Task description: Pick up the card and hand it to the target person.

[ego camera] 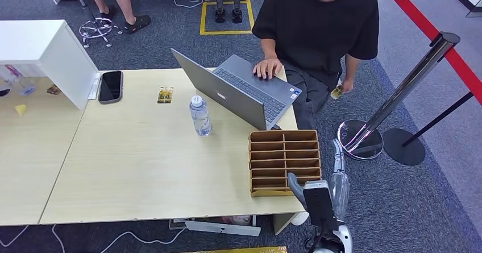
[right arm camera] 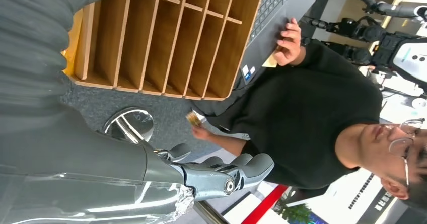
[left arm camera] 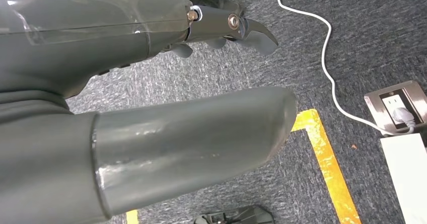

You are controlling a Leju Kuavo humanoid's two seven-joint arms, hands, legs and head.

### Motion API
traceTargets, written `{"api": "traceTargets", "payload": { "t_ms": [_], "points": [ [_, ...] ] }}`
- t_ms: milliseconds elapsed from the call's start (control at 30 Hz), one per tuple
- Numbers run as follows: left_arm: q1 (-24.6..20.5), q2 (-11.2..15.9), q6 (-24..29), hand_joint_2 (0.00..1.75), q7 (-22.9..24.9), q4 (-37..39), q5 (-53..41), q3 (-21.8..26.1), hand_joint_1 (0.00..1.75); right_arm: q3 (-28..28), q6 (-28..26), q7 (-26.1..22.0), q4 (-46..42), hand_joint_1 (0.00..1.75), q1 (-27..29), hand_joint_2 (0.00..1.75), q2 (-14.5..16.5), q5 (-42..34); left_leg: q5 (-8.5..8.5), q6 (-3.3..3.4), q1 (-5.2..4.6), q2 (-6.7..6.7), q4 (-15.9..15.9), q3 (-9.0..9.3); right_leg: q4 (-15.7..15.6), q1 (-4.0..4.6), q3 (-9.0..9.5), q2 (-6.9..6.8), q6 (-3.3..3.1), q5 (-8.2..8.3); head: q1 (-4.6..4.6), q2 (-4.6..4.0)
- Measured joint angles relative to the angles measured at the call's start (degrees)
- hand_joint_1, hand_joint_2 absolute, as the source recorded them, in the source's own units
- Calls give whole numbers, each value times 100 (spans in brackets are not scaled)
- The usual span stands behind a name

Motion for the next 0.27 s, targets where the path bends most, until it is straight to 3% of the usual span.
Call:
{"api": "traceTargets", "payload": {
  "t_ms": [267],
  "points": [
    [0,0,2,0,2,0,41,0,0,-55,1,127,122,0,6,175,1,-72,0,0,0,0,0,0,0,0,0,0,0,0,-1,0]
  ]
}}
